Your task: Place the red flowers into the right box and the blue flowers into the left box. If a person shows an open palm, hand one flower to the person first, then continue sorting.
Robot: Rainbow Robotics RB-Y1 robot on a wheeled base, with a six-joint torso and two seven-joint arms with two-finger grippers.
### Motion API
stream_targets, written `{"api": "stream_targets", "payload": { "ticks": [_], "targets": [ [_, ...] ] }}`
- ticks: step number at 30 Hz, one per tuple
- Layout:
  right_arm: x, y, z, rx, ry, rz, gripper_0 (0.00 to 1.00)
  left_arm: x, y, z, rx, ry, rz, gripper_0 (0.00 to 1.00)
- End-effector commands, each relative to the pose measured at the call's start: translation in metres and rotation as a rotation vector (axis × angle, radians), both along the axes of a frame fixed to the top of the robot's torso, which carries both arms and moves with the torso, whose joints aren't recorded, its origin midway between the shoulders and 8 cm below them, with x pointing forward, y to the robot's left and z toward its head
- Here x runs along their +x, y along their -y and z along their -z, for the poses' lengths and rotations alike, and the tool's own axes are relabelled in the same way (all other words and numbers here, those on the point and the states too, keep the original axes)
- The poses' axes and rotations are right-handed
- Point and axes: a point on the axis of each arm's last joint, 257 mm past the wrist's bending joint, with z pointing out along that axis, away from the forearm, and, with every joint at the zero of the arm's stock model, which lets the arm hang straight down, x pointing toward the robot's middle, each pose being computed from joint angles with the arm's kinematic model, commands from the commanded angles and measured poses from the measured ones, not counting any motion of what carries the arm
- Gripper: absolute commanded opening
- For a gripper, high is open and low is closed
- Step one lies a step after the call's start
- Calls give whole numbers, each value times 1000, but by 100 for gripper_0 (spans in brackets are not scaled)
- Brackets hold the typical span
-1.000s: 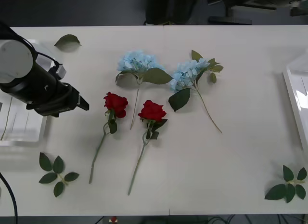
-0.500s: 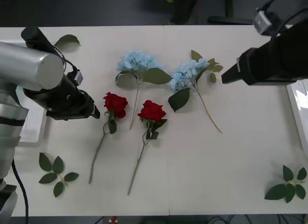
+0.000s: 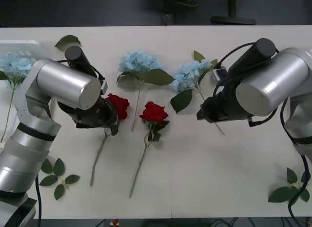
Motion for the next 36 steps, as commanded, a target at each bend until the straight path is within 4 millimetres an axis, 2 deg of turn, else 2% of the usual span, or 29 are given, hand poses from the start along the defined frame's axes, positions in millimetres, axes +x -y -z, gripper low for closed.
{"api": "stream_targets", "payload": {
  "ticks": [1,7,14,18,24,25,27,28,29,31,32,33,35,36],
  "targets": [
    [30,-3,-5,-17,76,-50,100,6,-2,14,59,23,16,100],
    [54,2,22,-57,108,-51,100,9,-6,22,113,35,-15,100],
    [83,0,50,-54,177,-53,100,13,-2,43,106,35,-29,100],
    [97,-3,62,-51,211,-61,100,16,-2,54,111,36,-38,100],
    [117,-13,64,-16,287,-64,100,13,-3,59,123,34,-39,100],
    [118,-12,65,-19,290,-63,100,13,-3,59,124,33,-37,97],
    [120,-15,65,-9,301,-69,100,11,-2,64,129,35,-28,68],
    [120,-17,65,-10,308,-74,100,10,-2,66,135,38,-26,60],
    [120,-17,65,-13,311,-77,100,10,-2,67,139,41,-23,58],
    [121,-18,66,-32,322,-93,100,10,-2,69,142,47,-24,30],
    [122,-18,66,-42,331,-100,100,10,-3,70,146,51,-27,8],
    [121,-17,68,-46,329,-101,100,10,-3,70,146,52,-27,0],
    [121,-17,71,-57,331,-112,100,8,-3,72,153,50,-28,0],
    [121,-17,73,-60,331,-116,84,7,-3,73,153,48,-28,0]
  ]
}}
